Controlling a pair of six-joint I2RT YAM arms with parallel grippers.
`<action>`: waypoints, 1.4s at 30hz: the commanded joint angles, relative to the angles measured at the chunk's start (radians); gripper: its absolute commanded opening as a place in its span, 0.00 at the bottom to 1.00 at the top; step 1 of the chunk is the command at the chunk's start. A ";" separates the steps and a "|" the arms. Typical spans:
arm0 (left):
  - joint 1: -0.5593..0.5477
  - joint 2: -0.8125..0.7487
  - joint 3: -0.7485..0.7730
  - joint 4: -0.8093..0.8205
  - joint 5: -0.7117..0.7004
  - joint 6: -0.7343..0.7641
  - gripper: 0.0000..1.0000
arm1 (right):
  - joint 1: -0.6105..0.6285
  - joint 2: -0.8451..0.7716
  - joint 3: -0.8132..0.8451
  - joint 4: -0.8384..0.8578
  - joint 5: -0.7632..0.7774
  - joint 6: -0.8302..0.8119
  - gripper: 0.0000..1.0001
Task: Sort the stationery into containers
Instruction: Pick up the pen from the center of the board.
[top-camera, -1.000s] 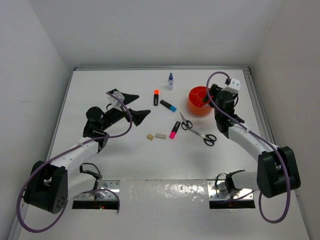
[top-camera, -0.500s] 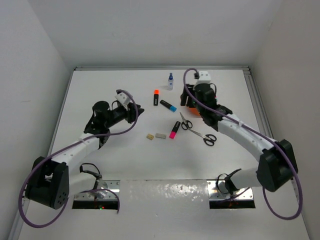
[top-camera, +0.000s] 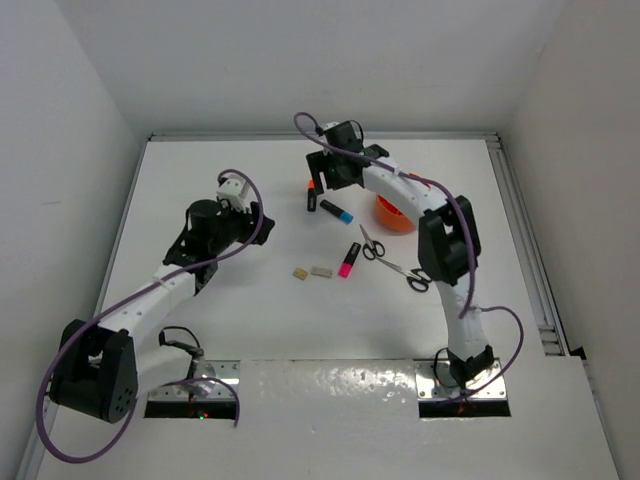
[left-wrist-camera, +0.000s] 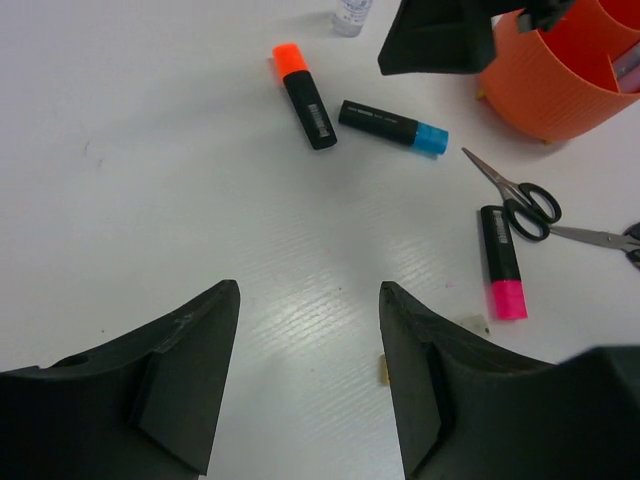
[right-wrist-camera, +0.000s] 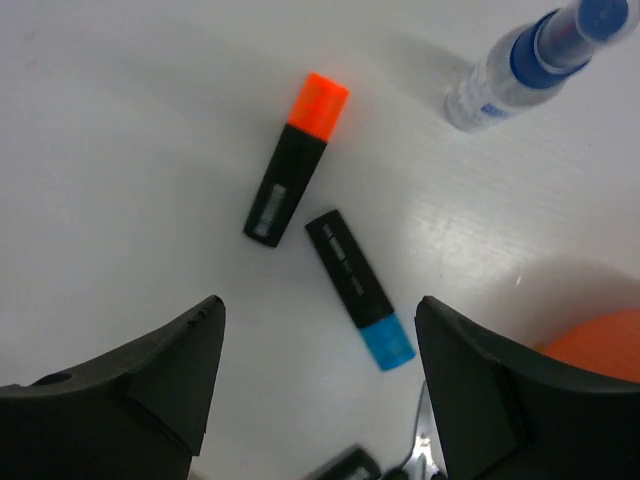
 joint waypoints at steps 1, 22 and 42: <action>0.010 -0.048 0.010 -0.005 -0.048 -0.032 0.56 | -0.035 0.125 0.189 -0.258 -0.054 -0.134 0.75; 0.019 -0.057 -0.019 0.081 -0.018 -0.042 0.57 | -0.068 0.203 -0.026 -0.074 -0.079 -0.141 0.41; -0.040 -0.118 -0.099 0.025 0.425 1.262 0.76 | 0.031 -0.303 -0.291 -0.142 -0.369 -0.271 0.00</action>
